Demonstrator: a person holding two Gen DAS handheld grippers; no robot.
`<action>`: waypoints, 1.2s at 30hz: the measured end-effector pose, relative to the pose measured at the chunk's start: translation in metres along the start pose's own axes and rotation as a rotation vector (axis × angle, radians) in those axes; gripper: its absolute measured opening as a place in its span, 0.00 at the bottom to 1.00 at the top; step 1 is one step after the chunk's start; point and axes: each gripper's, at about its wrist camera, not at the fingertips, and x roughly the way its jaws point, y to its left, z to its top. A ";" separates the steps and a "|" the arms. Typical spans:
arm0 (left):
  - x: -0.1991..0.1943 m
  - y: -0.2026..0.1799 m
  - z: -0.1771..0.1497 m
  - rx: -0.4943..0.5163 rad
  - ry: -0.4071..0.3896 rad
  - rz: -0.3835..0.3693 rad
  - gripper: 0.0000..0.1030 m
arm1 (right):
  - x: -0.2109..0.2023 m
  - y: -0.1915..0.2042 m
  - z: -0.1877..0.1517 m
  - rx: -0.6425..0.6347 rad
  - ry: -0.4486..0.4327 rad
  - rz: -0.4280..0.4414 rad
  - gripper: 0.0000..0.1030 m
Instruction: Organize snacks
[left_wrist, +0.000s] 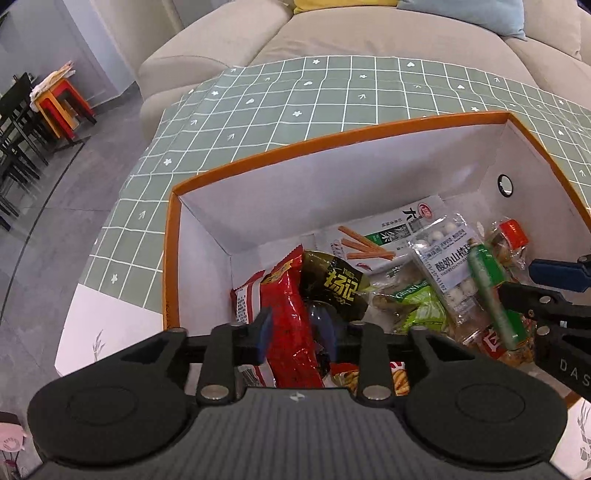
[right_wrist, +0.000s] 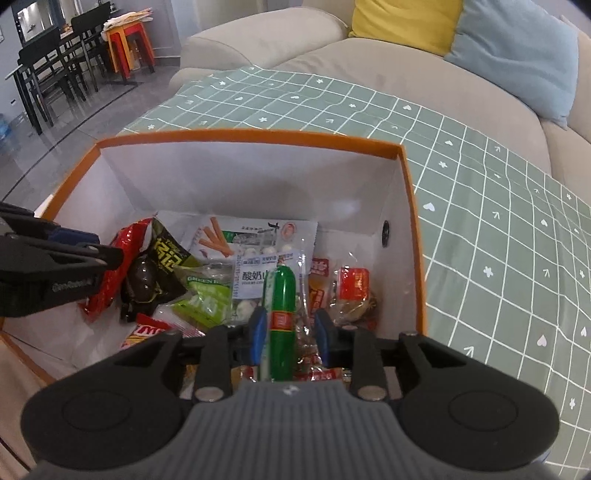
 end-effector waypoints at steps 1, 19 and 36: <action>-0.002 -0.001 0.000 0.002 -0.004 0.003 0.53 | -0.002 0.000 0.000 -0.001 0.000 0.002 0.30; -0.119 -0.007 -0.008 -0.010 -0.430 -0.042 0.82 | -0.108 -0.004 0.001 0.022 -0.239 0.006 0.83; -0.171 -0.012 -0.050 -0.144 -0.597 -0.137 0.88 | -0.210 -0.011 -0.052 0.059 -0.479 -0.068 0.96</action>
